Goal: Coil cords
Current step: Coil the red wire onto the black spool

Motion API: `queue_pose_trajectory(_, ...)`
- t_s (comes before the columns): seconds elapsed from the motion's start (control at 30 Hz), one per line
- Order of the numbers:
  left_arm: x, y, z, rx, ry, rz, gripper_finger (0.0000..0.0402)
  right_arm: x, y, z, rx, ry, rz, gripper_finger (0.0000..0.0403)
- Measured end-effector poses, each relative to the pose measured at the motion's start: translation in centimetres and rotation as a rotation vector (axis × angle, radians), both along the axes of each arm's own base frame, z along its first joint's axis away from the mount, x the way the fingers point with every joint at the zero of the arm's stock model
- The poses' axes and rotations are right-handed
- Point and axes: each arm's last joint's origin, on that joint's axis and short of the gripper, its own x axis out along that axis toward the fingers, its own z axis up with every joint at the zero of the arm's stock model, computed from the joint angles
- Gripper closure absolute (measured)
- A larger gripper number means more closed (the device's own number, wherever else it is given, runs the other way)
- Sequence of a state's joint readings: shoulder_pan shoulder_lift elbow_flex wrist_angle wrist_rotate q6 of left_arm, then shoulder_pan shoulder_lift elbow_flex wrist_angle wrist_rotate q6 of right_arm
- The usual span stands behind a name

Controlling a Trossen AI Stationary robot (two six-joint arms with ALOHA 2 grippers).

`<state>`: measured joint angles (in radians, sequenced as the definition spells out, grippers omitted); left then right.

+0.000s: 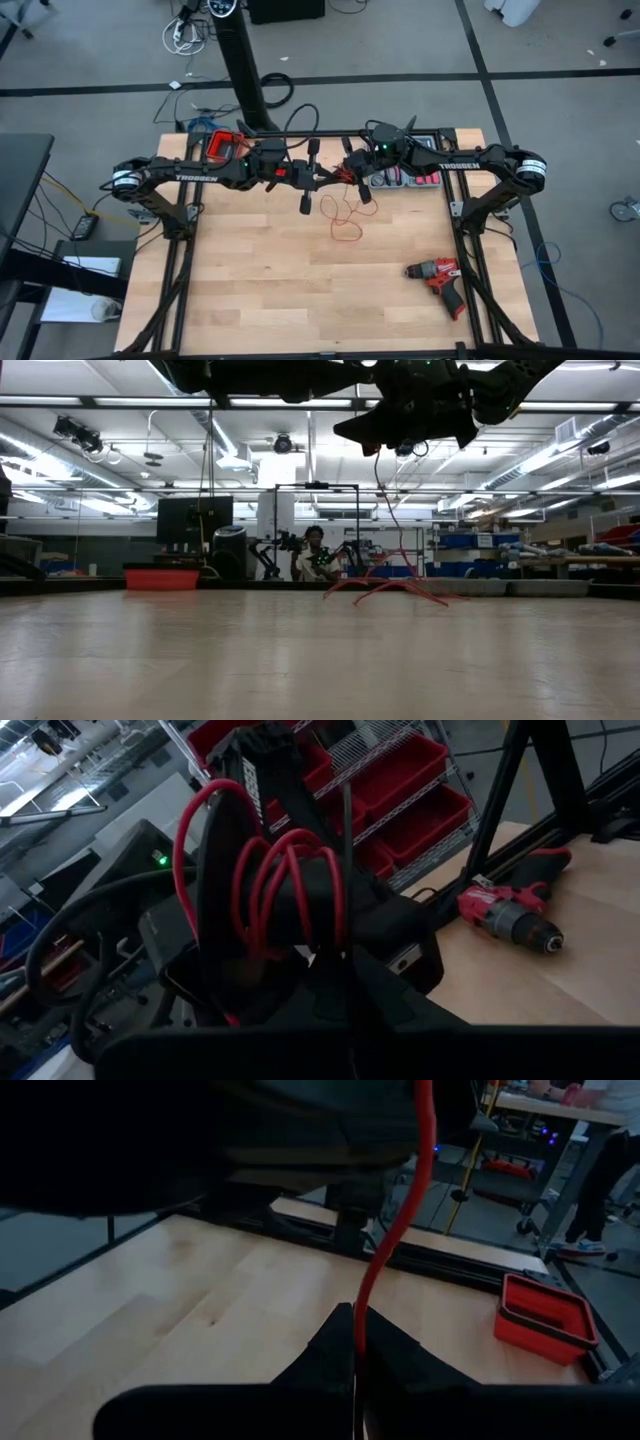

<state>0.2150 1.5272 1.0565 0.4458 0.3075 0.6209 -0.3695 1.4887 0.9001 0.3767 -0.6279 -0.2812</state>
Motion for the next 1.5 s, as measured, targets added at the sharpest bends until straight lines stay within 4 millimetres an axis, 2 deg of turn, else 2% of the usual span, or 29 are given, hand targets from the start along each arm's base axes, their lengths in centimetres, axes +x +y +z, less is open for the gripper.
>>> queue_pose_trajectory(0.43, 0.0, 0.1, -0.1, -0.015, 0.012, 0.034, 0.0401, -0.1, -0.1, -0.2, 0.006, 0.028, -0.021, 0.0396)
queue_pose_trajectory(0.63, 0.0, 0.2, 0.0, -0.067, 0.005, 0.057, 0.0401, -0.5, -1.0, -0.7, 0.057, 0.089, -0.07, 0.0372)
queue_pose_trajectory(0.83, -0.1, 0.8, -0.1, -0.089, 0.018, 0.082, 0.0401, -0.9, -1.1, -1.5, 0.099, 0.176, -0.084, 0.0344)
queue_pose_trajectory(1.07, -0.1, 0.7, -0.2, -0.128, 0.031, 0.072, 0.0401, -2.2, -1.0, -1.1, 0.114, 0.261, -0.144, 0.034)
queue_pose_trajectory(1.37, -0.3, 0.8, 0.0, -0.11, 0.035, 0.071, 0.0401, -4.9, 0.0, 1.0, 0.171, 0.322, -0.197, 0.034)
queue_pose_trajectory(1.5, -0.4, 0.9, 0.0, -0.105, 0.033, 0.074, 0.0401, -5.7, 0.4, 0.7, 0.197, 0.411, -0.22, 0.0337)
